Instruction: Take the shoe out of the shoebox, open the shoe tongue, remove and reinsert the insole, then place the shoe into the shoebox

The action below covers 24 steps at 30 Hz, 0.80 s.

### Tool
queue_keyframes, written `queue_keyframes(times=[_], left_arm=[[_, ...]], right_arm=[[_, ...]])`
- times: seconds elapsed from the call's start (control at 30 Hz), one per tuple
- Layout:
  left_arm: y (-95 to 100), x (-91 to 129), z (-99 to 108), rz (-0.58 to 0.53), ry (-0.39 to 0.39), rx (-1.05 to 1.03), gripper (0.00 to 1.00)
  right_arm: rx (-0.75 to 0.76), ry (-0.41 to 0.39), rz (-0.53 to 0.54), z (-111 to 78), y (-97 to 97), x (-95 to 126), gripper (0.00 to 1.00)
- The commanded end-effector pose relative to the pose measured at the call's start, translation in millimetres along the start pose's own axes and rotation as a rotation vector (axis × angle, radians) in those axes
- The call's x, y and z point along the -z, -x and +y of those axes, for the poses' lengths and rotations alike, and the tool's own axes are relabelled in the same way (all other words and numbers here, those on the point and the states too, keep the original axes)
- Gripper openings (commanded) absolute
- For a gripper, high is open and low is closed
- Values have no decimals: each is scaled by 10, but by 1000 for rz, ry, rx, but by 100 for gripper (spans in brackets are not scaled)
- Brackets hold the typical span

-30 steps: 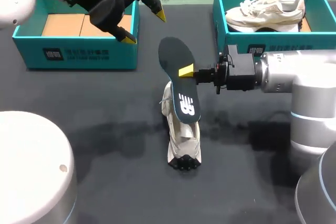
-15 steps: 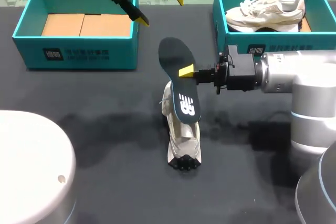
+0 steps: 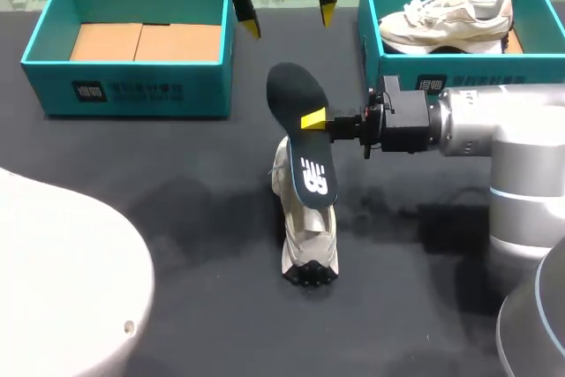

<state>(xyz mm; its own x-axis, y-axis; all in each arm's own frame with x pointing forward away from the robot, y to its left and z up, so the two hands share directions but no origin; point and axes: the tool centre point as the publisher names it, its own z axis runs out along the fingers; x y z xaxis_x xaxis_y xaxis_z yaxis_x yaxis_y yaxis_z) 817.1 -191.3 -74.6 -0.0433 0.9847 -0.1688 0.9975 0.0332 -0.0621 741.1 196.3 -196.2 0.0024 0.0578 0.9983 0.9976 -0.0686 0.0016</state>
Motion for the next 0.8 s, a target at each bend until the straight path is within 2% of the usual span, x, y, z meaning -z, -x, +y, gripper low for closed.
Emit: queue_keyframes(times=[0.03,0.47,0.63,0.8], left_arm=[[85,-29,31,383,-13,7,100],[164,-155,-92,379,-64,-2,100],[89,-136,-128,294,-62,-14,100],[-32,-128,-162,154,-48,-3,100]], right_arm=[[-1,0,-3,-7,1,-10,0],[-1,0,-3,-7,1,-10,0],[-1,0,-3,-7,1,-10,0],[-1,0,-3,-7,1,-10,0]])
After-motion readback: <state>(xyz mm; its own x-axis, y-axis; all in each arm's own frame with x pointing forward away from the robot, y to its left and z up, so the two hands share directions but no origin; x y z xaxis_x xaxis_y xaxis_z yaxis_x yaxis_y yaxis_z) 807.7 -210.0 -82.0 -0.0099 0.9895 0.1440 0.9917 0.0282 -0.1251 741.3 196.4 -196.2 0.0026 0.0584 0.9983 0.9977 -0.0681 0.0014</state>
